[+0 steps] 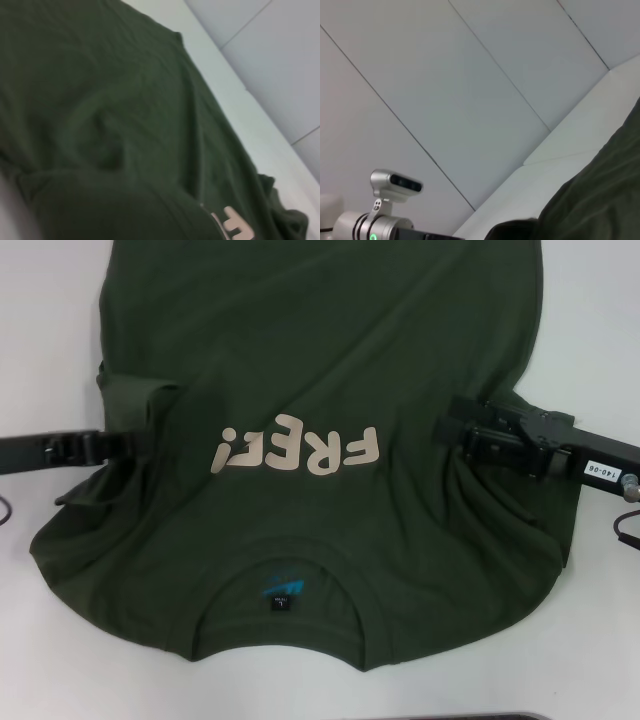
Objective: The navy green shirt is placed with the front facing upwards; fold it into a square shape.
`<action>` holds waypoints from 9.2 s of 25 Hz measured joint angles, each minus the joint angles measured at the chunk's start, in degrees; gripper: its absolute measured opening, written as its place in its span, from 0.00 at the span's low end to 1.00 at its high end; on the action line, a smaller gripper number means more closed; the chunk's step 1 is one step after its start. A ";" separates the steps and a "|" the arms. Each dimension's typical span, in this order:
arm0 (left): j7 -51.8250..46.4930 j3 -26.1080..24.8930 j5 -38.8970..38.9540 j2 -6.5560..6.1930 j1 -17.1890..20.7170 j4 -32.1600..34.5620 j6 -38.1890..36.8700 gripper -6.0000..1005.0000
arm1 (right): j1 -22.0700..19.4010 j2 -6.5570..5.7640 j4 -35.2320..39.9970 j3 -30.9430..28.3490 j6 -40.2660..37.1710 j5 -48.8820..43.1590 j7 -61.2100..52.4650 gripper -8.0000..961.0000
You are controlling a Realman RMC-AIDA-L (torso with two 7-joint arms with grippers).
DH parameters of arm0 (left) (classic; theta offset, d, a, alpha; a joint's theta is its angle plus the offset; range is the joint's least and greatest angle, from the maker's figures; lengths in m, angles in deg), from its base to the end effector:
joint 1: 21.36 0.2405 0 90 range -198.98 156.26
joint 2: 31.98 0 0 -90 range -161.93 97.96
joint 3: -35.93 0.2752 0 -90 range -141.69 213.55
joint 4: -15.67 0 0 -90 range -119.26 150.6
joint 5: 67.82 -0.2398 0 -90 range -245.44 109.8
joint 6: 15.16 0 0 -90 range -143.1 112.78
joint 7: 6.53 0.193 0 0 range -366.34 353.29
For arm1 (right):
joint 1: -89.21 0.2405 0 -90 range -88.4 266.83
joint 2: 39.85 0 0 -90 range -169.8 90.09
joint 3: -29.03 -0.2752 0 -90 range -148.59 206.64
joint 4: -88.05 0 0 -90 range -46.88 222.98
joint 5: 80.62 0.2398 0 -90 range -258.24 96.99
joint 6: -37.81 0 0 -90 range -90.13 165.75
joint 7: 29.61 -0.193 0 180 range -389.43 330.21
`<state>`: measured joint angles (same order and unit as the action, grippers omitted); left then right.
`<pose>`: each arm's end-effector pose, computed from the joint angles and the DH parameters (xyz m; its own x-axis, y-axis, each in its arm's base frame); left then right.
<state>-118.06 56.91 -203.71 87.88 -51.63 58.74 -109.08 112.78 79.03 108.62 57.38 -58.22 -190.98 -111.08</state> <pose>-0.3290 0.3592 -0.0240 0.3928 0.8060 0.4428 0.8902 -0.4541 0.0368 0.3064 0.3140 -0.0666 0.3950 -0.5695 -0.7209 -0.7145 -0.6837 0.1487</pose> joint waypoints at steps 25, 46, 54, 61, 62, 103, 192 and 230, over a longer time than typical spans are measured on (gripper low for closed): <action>-0.85 -0.08 4.65 2.11 -5.17 -7.10 9.15 0.05 | -0.11 0.03 0.00 -0.04 -0.17 -0.06 0.35 0.93; 0.11 -0.03 5.61 3.50 -4.32 -8.99 11.16 0.12 | -0.85 -0.06 0.00 -0.05 -0.38 0.11 0.35 0.93; 1.81 -0.42 11.92 3.02 -2.03 -8.23 8.09 0.40 | -0.76 -0.06 0.00 -0.33 -0.39 0.15 0.41 0.93; 4.82 -0.65 21.64 2.73 1.80 -6.60 2.67 0.68 | -0.76 -0.13 0.00 -0.87 -0.45 0.14 0.48 0.93; 5.21 -0.66 22.62 2.69 2.11 -6.51 1.18 0.70 | -0.82 -0.19 0.01 -0.87 -0.72 0.13 0.50 0.93; 17.16 0.02 26.37 3.80 4.03 -7.79 -9.57 0.96 | -6.17 -8.83 19.40 -12.15 -0.31 -19.71 -38.21 0.94; 17.46 -0.50 26.65 3.53 4.34 -8.36 -7.79 0.96 | -1.87 -3.22 12.65 -8.45 11.69 -21.83 -39.64 0.02; 17.41 -0.14 26.29 3.44 3.92 -8.93 -5.14 0.90 | 13.00 0.64 6.09 -3.01 13.61 -17.91 -38.71 0.03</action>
<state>-100.65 56.76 -177.42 91.32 -47.71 49.82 -114.22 125.77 79.66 114.70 54.37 -44.61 -208.88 -149.79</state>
